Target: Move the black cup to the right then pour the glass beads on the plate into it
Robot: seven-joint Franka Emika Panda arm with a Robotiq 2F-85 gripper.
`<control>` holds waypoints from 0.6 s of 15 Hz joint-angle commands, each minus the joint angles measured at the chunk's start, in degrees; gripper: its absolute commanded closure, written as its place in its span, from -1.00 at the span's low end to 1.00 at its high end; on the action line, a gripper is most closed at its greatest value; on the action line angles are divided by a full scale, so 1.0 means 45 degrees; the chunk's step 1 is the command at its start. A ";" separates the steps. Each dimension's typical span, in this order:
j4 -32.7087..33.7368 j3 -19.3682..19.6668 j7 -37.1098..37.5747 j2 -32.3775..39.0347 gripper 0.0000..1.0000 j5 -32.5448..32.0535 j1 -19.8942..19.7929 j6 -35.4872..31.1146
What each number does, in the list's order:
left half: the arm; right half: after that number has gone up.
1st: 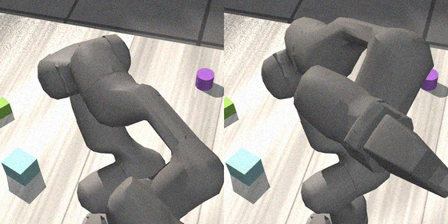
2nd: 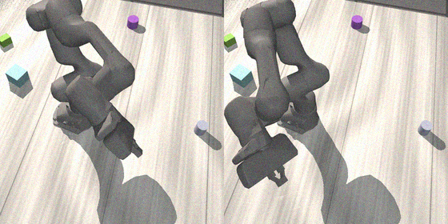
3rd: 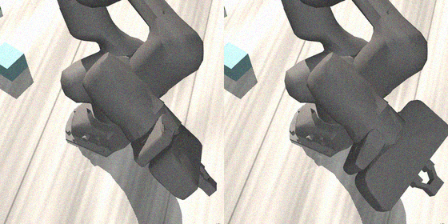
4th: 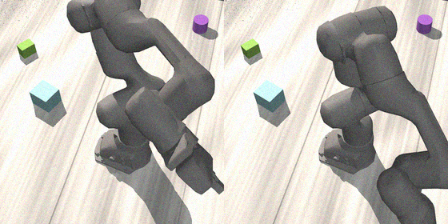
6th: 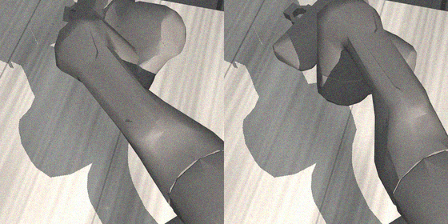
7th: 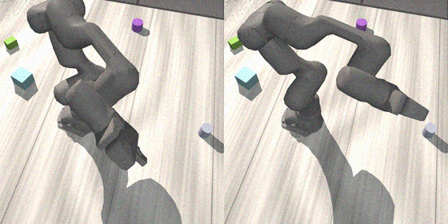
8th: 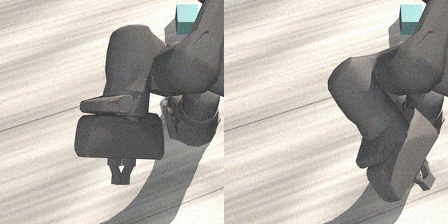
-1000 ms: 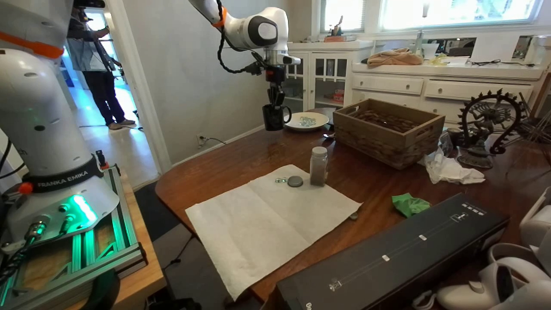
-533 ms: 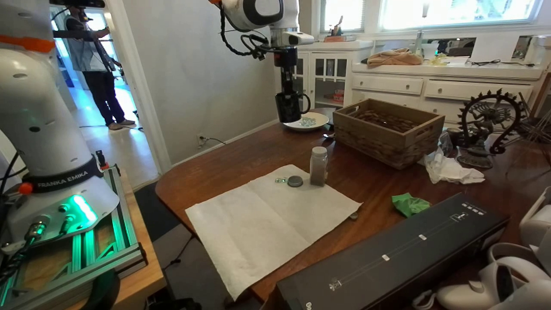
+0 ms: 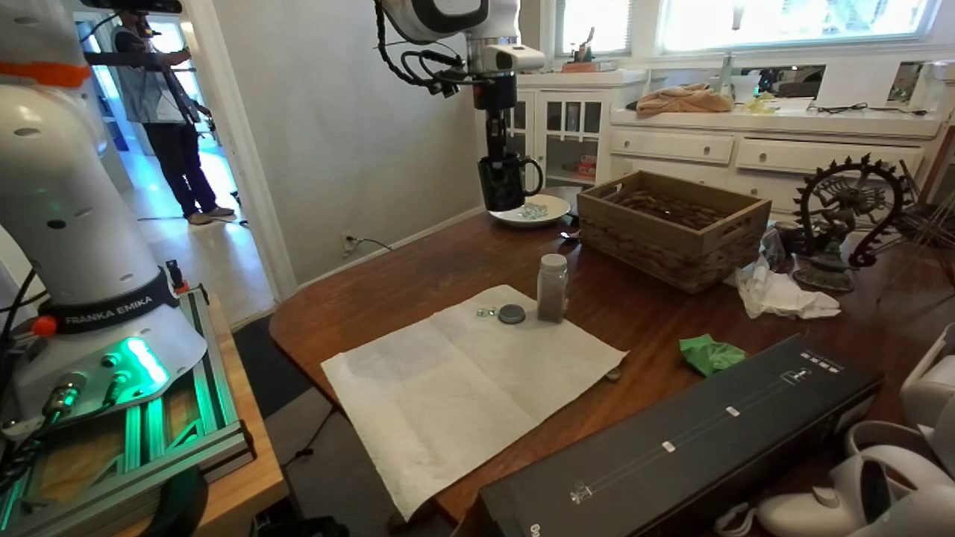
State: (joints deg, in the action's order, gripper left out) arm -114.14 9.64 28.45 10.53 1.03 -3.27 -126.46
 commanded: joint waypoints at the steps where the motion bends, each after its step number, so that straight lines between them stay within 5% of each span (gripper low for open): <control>1: 0.0831 0.0097 0.0442 0.0399 0.95 0.0566 -0.0409 0.0311; 9: 0.2791 0.0774 0.2421 0.1969 0.95 0.0659 -0.1018 0.1421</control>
State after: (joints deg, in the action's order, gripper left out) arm -105.70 12.94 37.01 16.50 1.78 -6.69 -123.75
